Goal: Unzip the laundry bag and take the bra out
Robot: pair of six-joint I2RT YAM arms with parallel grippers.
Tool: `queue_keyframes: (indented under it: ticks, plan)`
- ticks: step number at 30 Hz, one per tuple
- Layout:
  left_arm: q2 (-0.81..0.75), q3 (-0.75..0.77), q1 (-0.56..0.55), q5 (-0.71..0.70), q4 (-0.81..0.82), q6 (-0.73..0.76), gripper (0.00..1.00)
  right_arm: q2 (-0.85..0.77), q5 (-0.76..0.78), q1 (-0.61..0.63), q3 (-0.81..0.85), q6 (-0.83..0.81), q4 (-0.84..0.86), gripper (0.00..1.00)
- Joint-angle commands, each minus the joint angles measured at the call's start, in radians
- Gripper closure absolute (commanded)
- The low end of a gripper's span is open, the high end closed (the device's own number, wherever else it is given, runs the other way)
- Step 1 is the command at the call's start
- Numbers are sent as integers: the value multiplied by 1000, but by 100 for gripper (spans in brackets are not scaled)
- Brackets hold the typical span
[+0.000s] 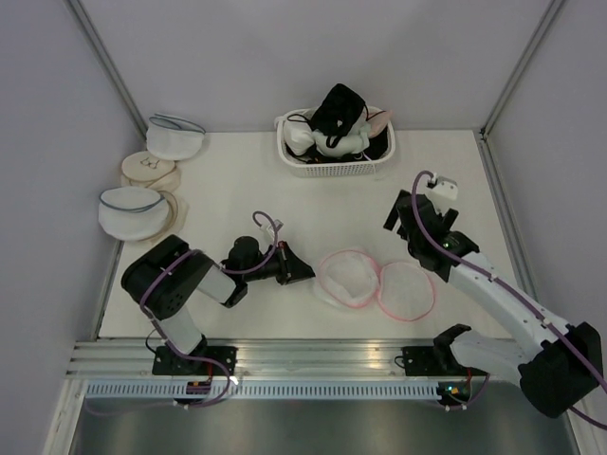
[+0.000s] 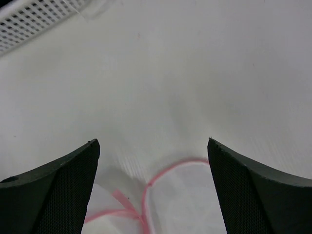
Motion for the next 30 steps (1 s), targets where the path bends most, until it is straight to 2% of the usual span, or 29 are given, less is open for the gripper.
queue_keyframes:
  ticks: [1,5,11,17,23,25,28,30]
  plan:
    - [-94,-15,-4,-57,-28,70,98,-86,-14,13,-121,181,-96,5]
    - [-198,-54,-4,-157,-89,98,98,-138,-40,27,-250,253,-114,5]
    - [-359,-104,-4,-284,-233,125,98,-251,-81,31,-353,299,-104,6]
    - [-479,-132,-4,-363,-349,151,98,-345,-199,31,-500,353,-9,14]
    - [-439,-126,-4,-340,-337,156,98,-278,-224,31,-545,370,54,37]
    - [-421,-127,-4,-331,-300,148,98,-255,-218,31,-545,366,65,40]
    - [-398,-132,-4,-318,-266,135,98,-238,-203,31,-562,366,96,49]
    - [-384,-127,-4,-311,-252,129,98,-218,-198,31,-571,365,129,62]
